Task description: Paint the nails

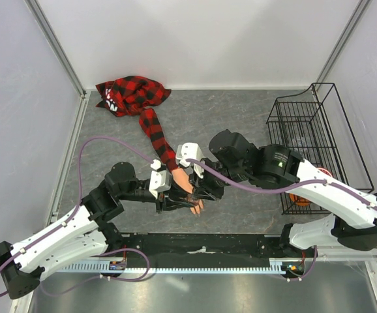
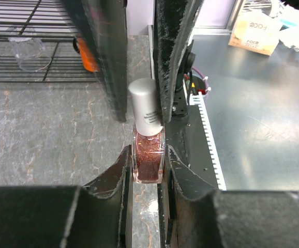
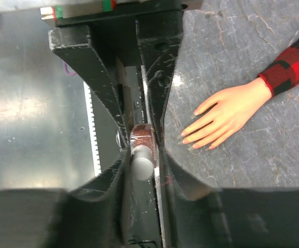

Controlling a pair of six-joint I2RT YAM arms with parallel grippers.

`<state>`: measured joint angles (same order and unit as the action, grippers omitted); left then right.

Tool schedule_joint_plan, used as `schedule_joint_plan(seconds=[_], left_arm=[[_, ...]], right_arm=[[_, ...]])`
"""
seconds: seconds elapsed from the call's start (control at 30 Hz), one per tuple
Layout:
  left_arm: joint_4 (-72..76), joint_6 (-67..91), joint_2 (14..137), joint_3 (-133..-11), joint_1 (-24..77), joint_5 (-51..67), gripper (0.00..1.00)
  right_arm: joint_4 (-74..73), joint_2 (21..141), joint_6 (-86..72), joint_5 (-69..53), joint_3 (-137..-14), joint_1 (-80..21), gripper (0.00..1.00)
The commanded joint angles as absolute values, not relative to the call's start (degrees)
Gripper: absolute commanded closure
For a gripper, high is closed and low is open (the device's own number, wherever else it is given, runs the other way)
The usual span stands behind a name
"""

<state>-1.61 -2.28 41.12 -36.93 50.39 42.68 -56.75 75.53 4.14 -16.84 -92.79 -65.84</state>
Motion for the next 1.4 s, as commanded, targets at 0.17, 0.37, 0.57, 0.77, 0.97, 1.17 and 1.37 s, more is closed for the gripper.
schedule_joint_plan(seconds=[0.17, 0.37, 0.57, 0.77, 0.97, 1.17, 1.37], left_arm=[[0.61, -1.23, 38.94, -39.11, 50.62, 37.11, 0.98], [1.23, -3.07, 37.36, -38.41, 50.62, 17.42, 0.98], [2.11, -3.78, 36.48, -37.53, 50.62, 13.45, 0.98], [2.29, -4.13, 35.6, -37.09, 50.62, 12.22, 0.98], [2.55, -3.95, 35.68, -36.91, 50.62, 14.14, 0.98], [2.11, -3.87, 36.65, -37.35, 50.62, 21.96, 0.98], [1.94, -3.52, 37.09, -37.62, 50.62, 28.64, 0.98]], right_arm=[[-56.42, 76.73, 4.84, -18.46, -92.9, -65.83, 1.0], [-48.27, 78.13, -9.68, -10.84, -88.08, -65.83, 1.0], [-35.77, 77.78, -35.41, 16.75, -79.72, -70.3, 1.0], [-35.43, 75.24, -38.94, 25.93, -77.61, -72.16, 1.0], [-32.96, 74.53, -34.55, 21.1, -78.04, -72.16, 0.9], [-36.29, 71.55, -24.89, 20.84, -80.94, -71.89, 0.38], [-39.81, 67.42, -14.53, 11.71, -83.32, -70.23, 0.27]])
